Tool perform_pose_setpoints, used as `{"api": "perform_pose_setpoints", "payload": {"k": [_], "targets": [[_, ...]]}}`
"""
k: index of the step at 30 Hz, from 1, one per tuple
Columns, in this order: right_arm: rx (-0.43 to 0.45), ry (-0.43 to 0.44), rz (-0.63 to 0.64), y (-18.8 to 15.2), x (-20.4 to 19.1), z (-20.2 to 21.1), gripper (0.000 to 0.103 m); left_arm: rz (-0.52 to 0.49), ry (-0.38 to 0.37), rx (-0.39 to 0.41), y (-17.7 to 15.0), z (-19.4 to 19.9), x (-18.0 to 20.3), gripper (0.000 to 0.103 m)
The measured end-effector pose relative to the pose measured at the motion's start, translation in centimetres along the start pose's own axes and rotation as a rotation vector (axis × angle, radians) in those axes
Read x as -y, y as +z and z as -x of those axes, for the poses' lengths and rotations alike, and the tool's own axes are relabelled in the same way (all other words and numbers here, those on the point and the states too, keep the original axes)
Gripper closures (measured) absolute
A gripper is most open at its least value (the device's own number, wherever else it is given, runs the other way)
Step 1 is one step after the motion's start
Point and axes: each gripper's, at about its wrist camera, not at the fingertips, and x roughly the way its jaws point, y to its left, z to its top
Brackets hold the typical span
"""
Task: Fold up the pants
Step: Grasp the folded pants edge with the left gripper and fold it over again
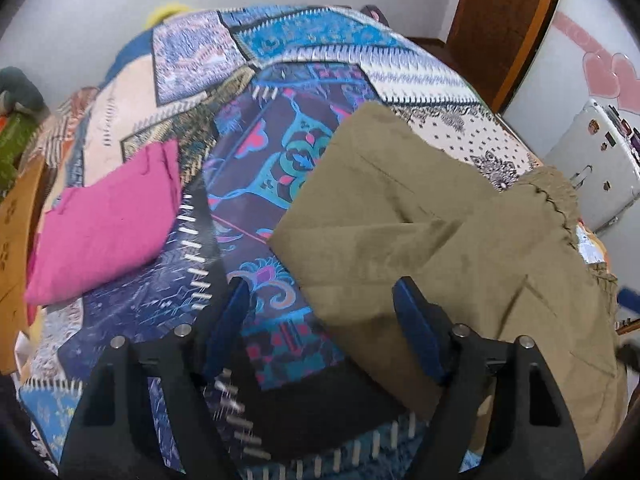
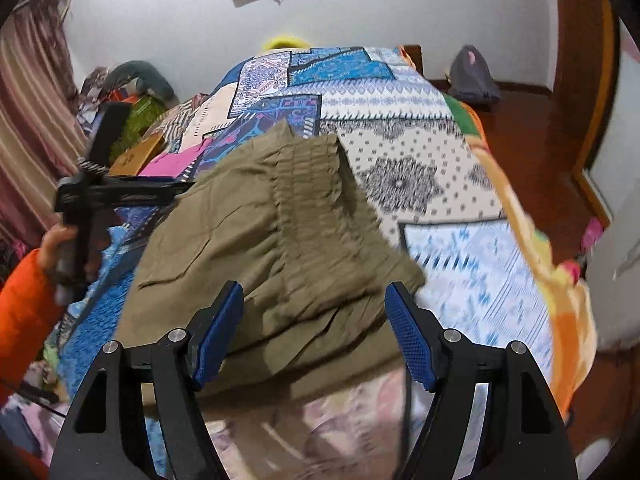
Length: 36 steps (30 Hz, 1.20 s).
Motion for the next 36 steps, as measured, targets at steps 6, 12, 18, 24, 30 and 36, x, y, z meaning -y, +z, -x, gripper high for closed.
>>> {"api": "perform_pose_setpoints", "payload": {"k": [6, 12, 18, 24, 30, 36], "targets": [[-0.041, -0.011, -0.005, -1.2, -0.2, -1.6, 0.033, 0.049, -0.060, -0.030, 0.2, -1.4, -1.1, 0.078], [-0.042, -0.030, 0.054, -0.5, 0.2, -2.2, 0.033, 0.026, -0.010, 0.005, -1.3, 0.0, -1.4, 0.095], [-0.058, -0.017, 0.107, 1.4, 1.2, -4.4, 0.033, 0.060, 0.014, 0.029, -3.9, 2.5, -2.8, 0.097], [-0.087, -0.003, 0.238, 4.4, 0.3, -7.3, 0.036, 0.128, 0.022, 0.028, -7.2, 5.1, -4.4, 0.098], [-0.099, 0.016, 0.350, 7.5, -1.0, -10.6, 0.044, 0.192, 0.040, 0.034, -10.4, 6.7, -4.9, 0.099], [-0.119, 0.031, 0.379, 9.5, -1.6, -12.9, 0.045, 0.201, 0.083, 0.035, -12.2, 7.4, -4.3, 0.100]]}}
